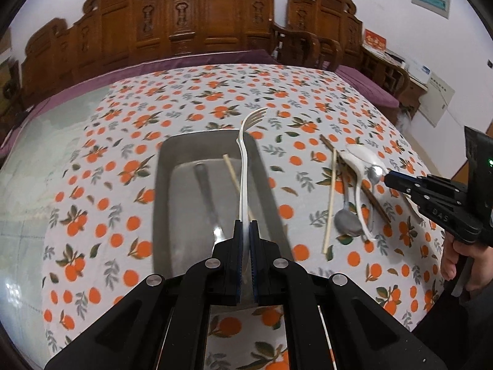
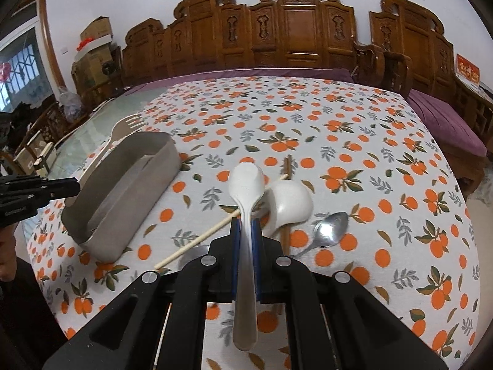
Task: Organize utensils
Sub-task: 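Carry the white fork into the tray and release it with the left tool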
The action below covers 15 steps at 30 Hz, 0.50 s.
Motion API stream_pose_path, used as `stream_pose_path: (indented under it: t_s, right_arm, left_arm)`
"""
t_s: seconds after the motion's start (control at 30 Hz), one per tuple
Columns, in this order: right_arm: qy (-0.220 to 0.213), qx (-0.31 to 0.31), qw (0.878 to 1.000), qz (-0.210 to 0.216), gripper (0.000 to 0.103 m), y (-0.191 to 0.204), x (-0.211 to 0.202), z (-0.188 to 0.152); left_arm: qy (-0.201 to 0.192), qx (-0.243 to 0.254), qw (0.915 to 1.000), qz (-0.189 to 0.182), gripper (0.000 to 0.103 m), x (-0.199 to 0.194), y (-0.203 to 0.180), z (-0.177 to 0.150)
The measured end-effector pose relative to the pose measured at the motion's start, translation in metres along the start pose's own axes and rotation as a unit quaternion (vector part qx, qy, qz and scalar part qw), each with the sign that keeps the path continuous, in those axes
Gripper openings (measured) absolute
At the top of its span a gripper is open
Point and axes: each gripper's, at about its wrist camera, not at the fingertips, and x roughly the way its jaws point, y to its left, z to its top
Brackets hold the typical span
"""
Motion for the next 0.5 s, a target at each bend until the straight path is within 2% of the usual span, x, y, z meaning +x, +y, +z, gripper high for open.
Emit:
stream_pose_path:
  t_s: [0.2, 0.5]
  right_arm:
    - [0.0, -0.014, 1.0, 0.008, 0.009, 0.015, -0.001, 0.0]
    - [0.003, -0.026, 1.0, 0.016, 0.009, 0.027, 0.0, -0.001]
  left_arm:
    - [0.024, -0.029, 0.9992, 0.016, 0.003, 0.011, 0.022, -0.012]
    - [0.028, -0.045, 0.9981, 0.03, 0.004, 0.028, 0.035, -0.01]
